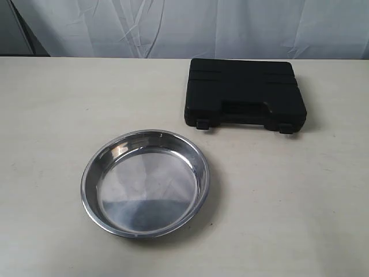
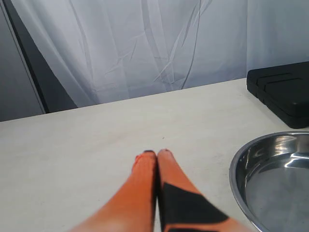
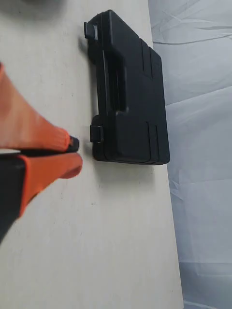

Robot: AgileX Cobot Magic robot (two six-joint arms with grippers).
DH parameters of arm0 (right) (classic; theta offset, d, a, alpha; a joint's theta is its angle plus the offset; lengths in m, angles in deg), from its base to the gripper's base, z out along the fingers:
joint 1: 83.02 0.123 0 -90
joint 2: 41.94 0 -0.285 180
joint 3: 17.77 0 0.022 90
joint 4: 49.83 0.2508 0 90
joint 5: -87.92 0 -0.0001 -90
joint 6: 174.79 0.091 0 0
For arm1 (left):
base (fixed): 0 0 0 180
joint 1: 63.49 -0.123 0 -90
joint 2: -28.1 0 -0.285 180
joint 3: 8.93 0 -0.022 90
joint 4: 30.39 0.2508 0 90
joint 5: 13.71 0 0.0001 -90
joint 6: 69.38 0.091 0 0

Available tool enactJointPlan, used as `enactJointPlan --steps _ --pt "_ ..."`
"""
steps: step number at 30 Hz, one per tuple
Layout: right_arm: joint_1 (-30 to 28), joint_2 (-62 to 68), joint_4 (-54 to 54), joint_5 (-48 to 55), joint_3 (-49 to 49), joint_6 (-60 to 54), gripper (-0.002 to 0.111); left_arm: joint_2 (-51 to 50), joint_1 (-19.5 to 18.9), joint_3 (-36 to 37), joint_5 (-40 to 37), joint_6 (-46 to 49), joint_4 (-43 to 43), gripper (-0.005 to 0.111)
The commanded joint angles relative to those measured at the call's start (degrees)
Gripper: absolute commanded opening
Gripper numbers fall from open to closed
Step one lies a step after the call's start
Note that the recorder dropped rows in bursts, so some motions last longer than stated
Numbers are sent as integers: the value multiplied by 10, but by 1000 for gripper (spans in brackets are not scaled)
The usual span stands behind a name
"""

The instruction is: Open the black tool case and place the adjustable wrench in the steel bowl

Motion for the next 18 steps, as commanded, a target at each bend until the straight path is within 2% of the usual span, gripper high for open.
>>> enactJointPlan --steps 1,18 --pt "2 -4 0 -4 -1 -2 -1 -2 2 -1 1 -3 -2 0" --pt "2 -4 -31 -21 -1 -4 -1 -2 2 -1 1 -3 -2 0"
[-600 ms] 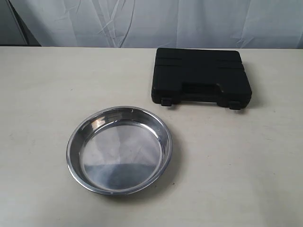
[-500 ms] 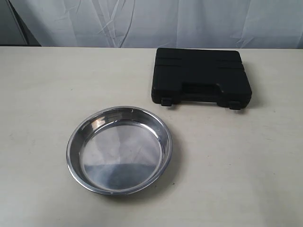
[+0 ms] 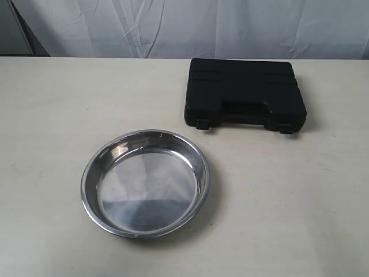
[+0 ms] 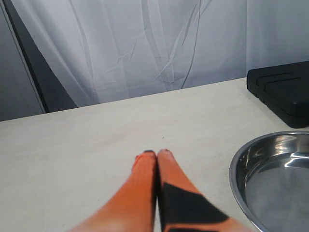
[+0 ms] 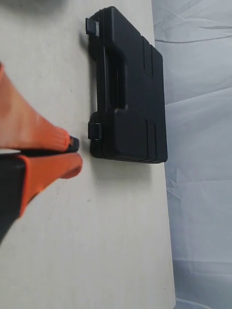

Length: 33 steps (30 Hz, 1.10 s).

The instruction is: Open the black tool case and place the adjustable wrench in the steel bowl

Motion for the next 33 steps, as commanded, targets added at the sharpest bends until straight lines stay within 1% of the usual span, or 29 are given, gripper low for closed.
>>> enactJointPlan --steps 1,3,5,9,10,13,16,18,21,23,24,25,26,27,28,29,30,32,33 --pt "2 -4 -5 -18 -1 -4 -1 -2 2 -1 2 -3 -2 0" --pt "2 -4 -2 -29 -1 -2 -1 -2 2 -1 2 -3 -2 0" --pt "2 -4 38 -50 -1 14 -1 -2 2 -1 2 -3 -2 0" --pt "2 -4 201 -93 -1 49 -1 -2 2 -1 2 -3 -2 0" --pt "2 -4 261 -102 -1 50 -1 -2 2 -1 2 -3 -2 0" --pt "2 -4 371 -157 -1 52 -1 -2 2 -1 2 -3 -2 0" --pt "2 -4 409 -226 -1 52 -1 -2 2 -1 2 -3 -2 0" --pt "2 -4 416 -248 -1 62 -1 -2 2 -1 2 -3 -2 0" --pt "2 -4 408 -200 -1 182 -1 -2 2 -1 2 -3 -2 0" --pt "3 -4 321 -172 27 216 -1 -2 2 -1 2 -3 -2 0" --pt "8 -4 145 -181 68 217 -1 -2 2 -1 2 -3 -2 0" --pt "8 -3 49 -195 86 217 -1 -2 2 -1 2 -3 -2 0" --pt "8 16 -105 -232 131 217 -1 -2 2 -1 2 -3 -2 0" --pt "8 30 -137 -233 153 217 -1 -2 2 -1 2 -3 -2 0" --pt "8 81 -164 -202 214 217 -1 -2 2 -1 2 -3 -2 0" --pt "8 116 -174 -173 247 217 -1 -2 2 -1 2 -3 -2 0" --pt "8 192 -211 -104 316 217 -1 -2 2 -1 2 -3 -2 0" --pt "12 334 -270 25 417 214 -1 -2 2 -1 2 -3 -2 0" --pt "28 423 -275 113 477 169 -1 -2 2 -1 3 -3 -2 0"
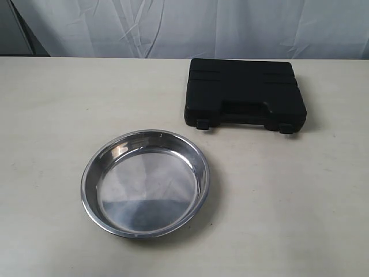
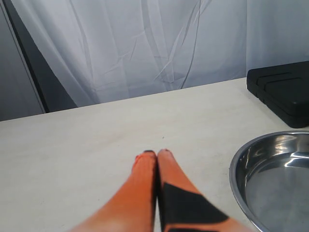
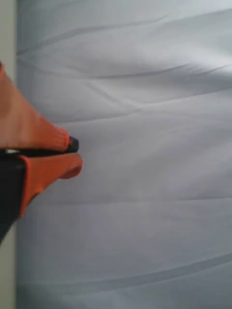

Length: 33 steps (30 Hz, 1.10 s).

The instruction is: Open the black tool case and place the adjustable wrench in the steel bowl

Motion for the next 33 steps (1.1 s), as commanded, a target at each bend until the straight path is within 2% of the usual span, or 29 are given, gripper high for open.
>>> enactJointPlan --steps 1,2,6,7,13,15,16,20,22,27,32,33 --pt "41 271 -54 263 175 -103 -1 -2 2 -1 3 -3 -2 0" --pt "69 357 -32 322 230 -182 -1 -2 2 -1 3 -3 -2 0" --pt "144 614 100 450 406 -460 -1 -2 2 -1 3 -3 -2 0" --pt "150 652 109 469 428 -477 -1 -2 2 -1 3 -3 -2 0" --pt "163 791 134 542 544 -492 -1 -2 2 -1 3 -3 -2 0" --pt "163 813 154 544 563 -503 5 -2 2 -1 3 -3 -2 0" --pt "163 818 163 543 567 -511 10 -2 2 -1 3 -3 -2 0" --pt "163 824 204 525 571 -533 42 -2 2 -1 3 -3 -2 0" --pt "163 827 208 531 571 -551 51 -2 2 -1 3 -3 -2 0" --pt "163 852 208 537 568 -596 49 -2 2 -1 3 -3 -2 0" --pt "163 875 202 535 568 -595 48 -2 2 -1 2 -3 -2 0" --pt "163 877 202 535 568 -595 42 -2 2 -1 2 -3 -2 0"
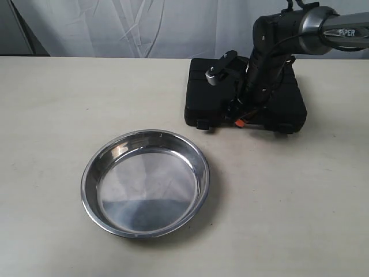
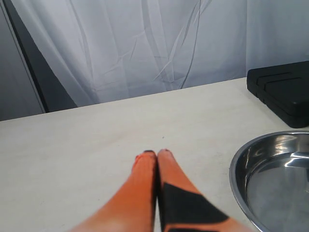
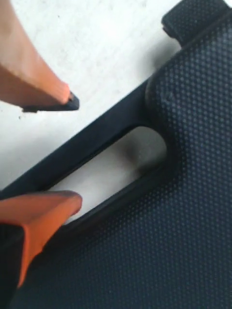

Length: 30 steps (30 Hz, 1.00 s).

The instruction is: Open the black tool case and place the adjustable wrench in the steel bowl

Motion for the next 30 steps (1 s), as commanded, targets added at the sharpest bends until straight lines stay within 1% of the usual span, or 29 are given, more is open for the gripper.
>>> enactJointPlan --steps 1,2,3,4,9,15,24,30 --pt "0 5 -6 1 2 -4 35 -2 2 -1 2 -3 -2 0" --pt "0 5 -5 3 3 -4 18 -2 2 -1 2 -3 -2 0" --pt "0 5 -5 5 3 -4 7 -2 2 -1 2 -3 -2 0" --pt "0 5 6 9 3 -2 0 -2 2 -1 2 -3 -2 0" --pt "0 5 23 31 3 -2 0 -2 2 -1 2 -3 -2 0" --pt "0 -10 73 71 3 -1 0 -2 2 -1 2 -3 -2 0" --pt "0 -70 96 107 3 4 -1 -2 2 -1 2 -3 -2 0" --pt "0 -120 98 121 3 28 -1 -2 2 -1 3 -3 -2 0"
